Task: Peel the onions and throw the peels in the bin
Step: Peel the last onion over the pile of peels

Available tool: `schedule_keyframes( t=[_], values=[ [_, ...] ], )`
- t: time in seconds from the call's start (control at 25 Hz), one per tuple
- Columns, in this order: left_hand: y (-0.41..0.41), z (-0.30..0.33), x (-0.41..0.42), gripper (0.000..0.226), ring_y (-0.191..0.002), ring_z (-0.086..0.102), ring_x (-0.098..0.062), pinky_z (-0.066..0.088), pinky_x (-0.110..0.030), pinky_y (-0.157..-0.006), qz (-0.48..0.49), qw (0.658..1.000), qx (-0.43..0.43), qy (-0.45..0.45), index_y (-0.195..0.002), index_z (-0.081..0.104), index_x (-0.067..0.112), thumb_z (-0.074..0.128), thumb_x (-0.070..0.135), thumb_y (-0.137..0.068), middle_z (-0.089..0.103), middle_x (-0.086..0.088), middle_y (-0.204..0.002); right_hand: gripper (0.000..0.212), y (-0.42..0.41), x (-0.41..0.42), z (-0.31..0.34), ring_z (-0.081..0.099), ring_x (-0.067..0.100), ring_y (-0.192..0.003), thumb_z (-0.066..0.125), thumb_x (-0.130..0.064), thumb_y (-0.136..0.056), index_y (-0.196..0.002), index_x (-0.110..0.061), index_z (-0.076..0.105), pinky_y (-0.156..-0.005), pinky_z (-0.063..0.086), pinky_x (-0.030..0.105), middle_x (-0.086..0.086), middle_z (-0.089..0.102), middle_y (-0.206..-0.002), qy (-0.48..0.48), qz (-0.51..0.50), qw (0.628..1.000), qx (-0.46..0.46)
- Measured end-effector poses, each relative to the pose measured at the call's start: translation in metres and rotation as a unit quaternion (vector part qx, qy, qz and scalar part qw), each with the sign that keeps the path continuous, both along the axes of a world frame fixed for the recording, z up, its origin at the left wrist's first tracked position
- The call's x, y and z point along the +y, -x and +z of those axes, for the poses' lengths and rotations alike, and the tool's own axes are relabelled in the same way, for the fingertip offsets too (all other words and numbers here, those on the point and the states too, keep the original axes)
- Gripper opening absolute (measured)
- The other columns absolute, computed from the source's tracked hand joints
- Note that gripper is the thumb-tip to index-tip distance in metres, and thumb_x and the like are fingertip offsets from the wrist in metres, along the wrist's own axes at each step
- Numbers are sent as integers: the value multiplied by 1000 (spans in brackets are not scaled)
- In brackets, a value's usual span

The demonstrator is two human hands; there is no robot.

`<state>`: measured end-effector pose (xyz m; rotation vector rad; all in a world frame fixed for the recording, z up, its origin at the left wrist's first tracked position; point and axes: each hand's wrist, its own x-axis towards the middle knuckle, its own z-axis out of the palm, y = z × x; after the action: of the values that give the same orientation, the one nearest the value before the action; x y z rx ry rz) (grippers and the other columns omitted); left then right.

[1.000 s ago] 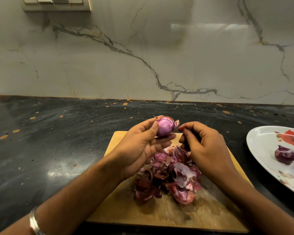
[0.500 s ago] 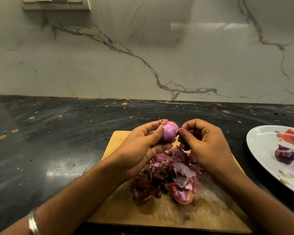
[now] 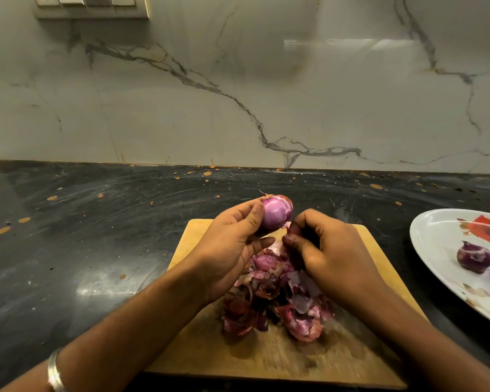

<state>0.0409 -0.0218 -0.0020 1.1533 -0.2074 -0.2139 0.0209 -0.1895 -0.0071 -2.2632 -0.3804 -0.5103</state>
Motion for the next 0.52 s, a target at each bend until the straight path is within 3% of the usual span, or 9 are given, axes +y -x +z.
schedule_keyframes(
  t=[0.16,0.28,0.4,0.52],
  values=[
    [2,1,-1,48,-98,63,-19,52,-27,-78,-4,1000,5,-6,-129,59,6,55,27,-86,66,-18,-126,25,3,3,0,66,3,-70,81,-30,-80,-95,-23,62,-59,54,21,-8,70,-74,-83,0,997,-8],
    [2,0,-1,51,-88,64,-16,55,-27,-77,-18,1000,3,16,-134,56,12,57,24,-85,67,-15,-125,29,4,4,1,66,7,-62,78,-37,-82,-100,-24,58,-54,51,28,-5,70,-68,-77,-19,997,-27],
    [1,0,1,49,-94,64,-18,56,-27,-80,-41,999,-12,5,-133,58,14,58,26,-86,68,-14,-124,13,3,3,1,63,10,-60,71,-32,-90,-90,-20,65,-55,48,32,-5,67,-66,-33,-18,998,-49],
    [-2,0,4,46,-89,67,-17,57,-25,-77,-40,999,-23,-14,-127,61,11,61,27,-84,71,-13,-112,16,3,3,1,58,13,-62,61,-24,-97,-85,-16,65,-54,44,28,-7,62,-65,-20,12,998,-52]
  ],
)
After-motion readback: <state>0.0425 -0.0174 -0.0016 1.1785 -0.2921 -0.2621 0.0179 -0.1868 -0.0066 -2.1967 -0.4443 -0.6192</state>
